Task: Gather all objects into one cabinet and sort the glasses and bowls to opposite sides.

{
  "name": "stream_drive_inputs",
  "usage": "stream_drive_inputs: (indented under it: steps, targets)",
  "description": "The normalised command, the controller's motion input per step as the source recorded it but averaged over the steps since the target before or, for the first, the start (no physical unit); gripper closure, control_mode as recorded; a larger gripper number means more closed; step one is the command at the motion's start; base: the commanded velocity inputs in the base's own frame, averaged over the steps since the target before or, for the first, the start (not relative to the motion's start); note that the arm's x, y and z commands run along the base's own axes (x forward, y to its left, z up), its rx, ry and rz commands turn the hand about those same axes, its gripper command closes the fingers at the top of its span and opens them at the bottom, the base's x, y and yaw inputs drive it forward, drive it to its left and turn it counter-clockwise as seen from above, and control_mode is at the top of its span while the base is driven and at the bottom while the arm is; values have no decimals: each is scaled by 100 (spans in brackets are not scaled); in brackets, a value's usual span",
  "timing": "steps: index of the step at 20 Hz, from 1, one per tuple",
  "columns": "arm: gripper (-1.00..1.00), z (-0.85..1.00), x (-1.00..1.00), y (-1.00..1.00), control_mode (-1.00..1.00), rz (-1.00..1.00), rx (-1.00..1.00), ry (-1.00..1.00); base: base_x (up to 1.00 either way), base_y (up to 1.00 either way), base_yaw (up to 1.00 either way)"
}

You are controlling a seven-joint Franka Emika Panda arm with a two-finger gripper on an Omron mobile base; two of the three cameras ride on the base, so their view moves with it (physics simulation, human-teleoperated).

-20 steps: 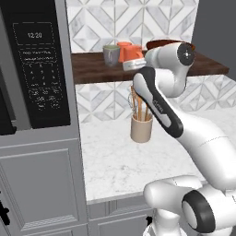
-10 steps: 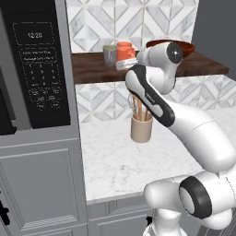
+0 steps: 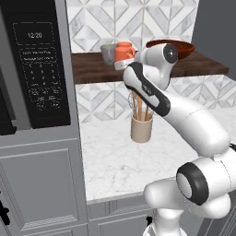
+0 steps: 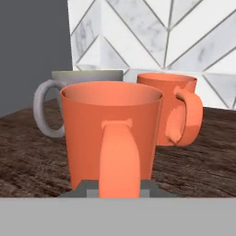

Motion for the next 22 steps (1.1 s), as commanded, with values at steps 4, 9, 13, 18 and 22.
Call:
stream_drive_inputs:
  steps: [4, 9, 13, 18, 22]
  targets:
    - [100, -6, 11, 0, -100, 1, 0, 0, 0, 0, 0]
    - [-100, 1, -2, -1, -100, 0, 0, 0, 0, 0, 0]
    - [-100, 18, -41, -33, -100, 0, 0, 0, 0, 0, 0]
    - [-100, 12, -50, -57, -100, 0, 0, 0, 0, 0, 0]
    - [-100, 22, -81, -39, -100, 0, 2, 0, 0, 0, 0]
